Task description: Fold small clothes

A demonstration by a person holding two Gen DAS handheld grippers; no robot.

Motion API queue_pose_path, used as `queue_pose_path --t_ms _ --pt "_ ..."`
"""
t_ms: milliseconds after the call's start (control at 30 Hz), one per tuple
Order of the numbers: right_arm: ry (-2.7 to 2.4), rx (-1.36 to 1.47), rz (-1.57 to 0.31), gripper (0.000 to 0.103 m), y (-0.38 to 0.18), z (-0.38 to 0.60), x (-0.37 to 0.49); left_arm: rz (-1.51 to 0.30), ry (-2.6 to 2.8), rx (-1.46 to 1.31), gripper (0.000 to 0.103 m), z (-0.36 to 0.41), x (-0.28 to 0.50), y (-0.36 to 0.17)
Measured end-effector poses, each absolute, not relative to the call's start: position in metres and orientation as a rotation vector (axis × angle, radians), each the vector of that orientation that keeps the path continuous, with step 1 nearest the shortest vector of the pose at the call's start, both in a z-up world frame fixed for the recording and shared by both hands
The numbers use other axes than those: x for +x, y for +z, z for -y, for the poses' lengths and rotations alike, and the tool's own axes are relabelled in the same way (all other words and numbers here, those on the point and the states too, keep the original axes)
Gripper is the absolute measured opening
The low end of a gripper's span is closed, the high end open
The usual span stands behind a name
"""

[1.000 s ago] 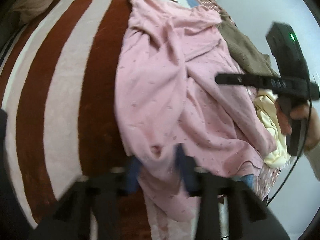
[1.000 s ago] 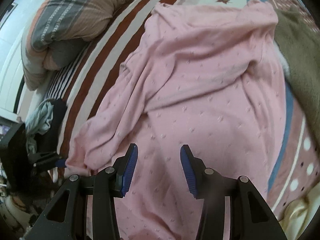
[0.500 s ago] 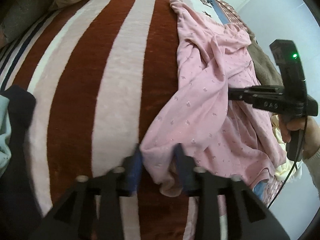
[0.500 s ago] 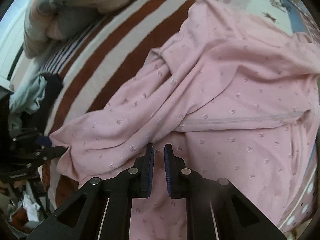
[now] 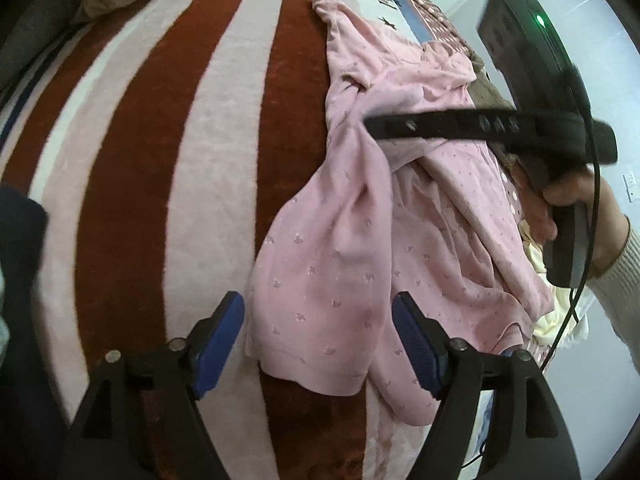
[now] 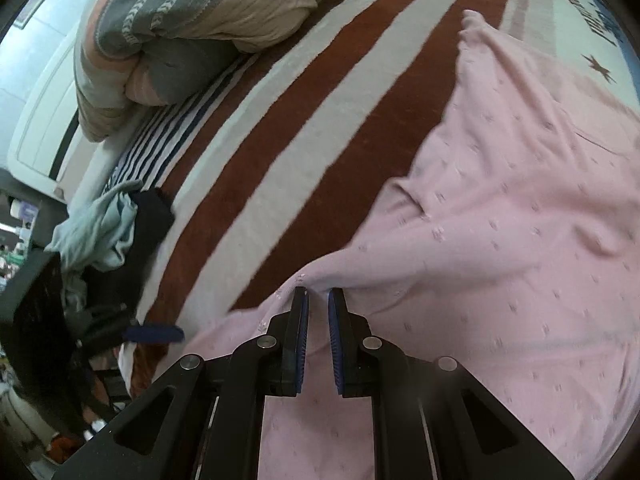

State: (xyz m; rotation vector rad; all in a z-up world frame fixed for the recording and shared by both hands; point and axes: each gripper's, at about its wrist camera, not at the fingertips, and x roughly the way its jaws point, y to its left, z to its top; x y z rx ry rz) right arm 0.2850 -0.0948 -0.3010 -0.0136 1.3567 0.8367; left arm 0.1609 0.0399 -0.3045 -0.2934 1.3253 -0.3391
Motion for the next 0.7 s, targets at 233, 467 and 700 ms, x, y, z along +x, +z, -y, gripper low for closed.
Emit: queue_pose_path --t_ms 233,467,700 --pt "0.821 -0.012 -1.362 0.006 -0.315 0.079 0.297 -1.338 -0.394 -0.279 0.072 -0.027 0.168 -0.321" --pt "0.814 0.002 -1.341 0.008 -0.302 0.09 0.298 -1.362 -0.314 -0.27 0.009 -0.034 0.177 -0.329" --pt "0.752 0.065 -1.298 0.008 -0.27 0.144 0.291 -1.29 -0.367 -0.43 0.007 -0.058 0.167 -0.282"
